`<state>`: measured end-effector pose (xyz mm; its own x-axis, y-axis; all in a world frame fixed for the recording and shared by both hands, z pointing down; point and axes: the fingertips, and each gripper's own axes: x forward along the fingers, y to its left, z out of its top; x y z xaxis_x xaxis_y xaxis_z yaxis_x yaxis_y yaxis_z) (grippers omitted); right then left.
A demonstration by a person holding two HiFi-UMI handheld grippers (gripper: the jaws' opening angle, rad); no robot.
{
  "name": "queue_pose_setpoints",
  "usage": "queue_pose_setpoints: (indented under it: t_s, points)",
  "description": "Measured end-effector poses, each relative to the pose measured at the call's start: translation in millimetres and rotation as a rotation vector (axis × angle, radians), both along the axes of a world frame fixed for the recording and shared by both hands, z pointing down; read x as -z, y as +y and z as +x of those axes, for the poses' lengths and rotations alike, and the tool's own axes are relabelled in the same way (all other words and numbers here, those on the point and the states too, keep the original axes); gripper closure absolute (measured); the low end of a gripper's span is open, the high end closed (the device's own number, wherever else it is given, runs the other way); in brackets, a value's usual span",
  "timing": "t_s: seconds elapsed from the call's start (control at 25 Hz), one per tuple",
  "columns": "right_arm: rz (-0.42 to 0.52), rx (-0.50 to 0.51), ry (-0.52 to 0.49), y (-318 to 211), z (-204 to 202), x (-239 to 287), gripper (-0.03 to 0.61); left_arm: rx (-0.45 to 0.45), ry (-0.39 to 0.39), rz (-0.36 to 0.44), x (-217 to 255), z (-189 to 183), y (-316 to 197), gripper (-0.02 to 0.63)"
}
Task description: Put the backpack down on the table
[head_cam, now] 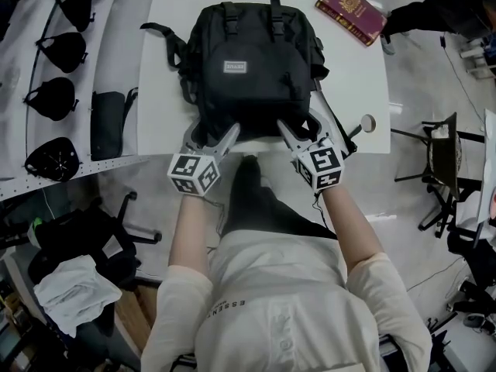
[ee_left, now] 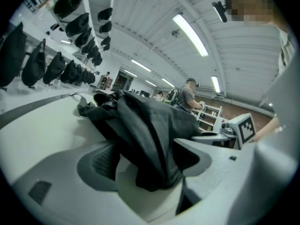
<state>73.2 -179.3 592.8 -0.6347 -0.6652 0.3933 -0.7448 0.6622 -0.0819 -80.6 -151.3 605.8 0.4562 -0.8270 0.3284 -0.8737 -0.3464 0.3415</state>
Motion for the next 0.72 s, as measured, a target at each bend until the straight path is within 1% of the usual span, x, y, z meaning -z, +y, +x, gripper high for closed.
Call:
queue_pose_setpoints:
  t_s: [0.04,0.08,0.2,0.28,0.36,0.44,0.56,0.64,0.72]
  points:
    - [0.013,-0.023,0.000,-0.9,2.9,2.8,0.323,0.023,0.005,-0.001,1.4,-3.6,0.8,0.270]
    - [0.029,-0.045,-0.004,-1.8,6.1,6.8,0.318,0.037,-0.007,0.004,3.7,-6.2,2.0,0.261]
    - [0.061,-0.083,-0.011,-1.8,14.5,20.8,0.314,0.058,-0.067,0.039,17.1,-11.8,6.0,0.255]
    - [0.070,-0.093,-0.006,-1.1,18.3,29.1,0.314,0.090,-0.070,0.071,33.0,-18.3,7.3,0.255]
    - [0.098,-0.104,0.008,-1.4,21.3,39.5,0.314,0.111,-0.079,0.103,50.6,-24.3,8.0,0.255]
    - [0.133,-0.107,0.010,-1.9,21.6,53.1,0.314,0.097,-0.118,0.138,67.7,-25.0,8.0,0.255]
    - [0.155,-0.079,-0.016,2.7,17.1,74.3,0.316,0.039,-0.177,0.182,90.3,-15.5,11.6,0.256]
    - [0.156,-0.047,-0.042,8.2,13.2,87.5,0.316,-0.005,-0.180,0.197,104.0,-4.3,17.3,0.258]
    - [0.136,0.000,-0.080,15.8,7.5,98.7,0.316,-0.034,-0.177,0.211,119.0,6.7,23.9,0.267]
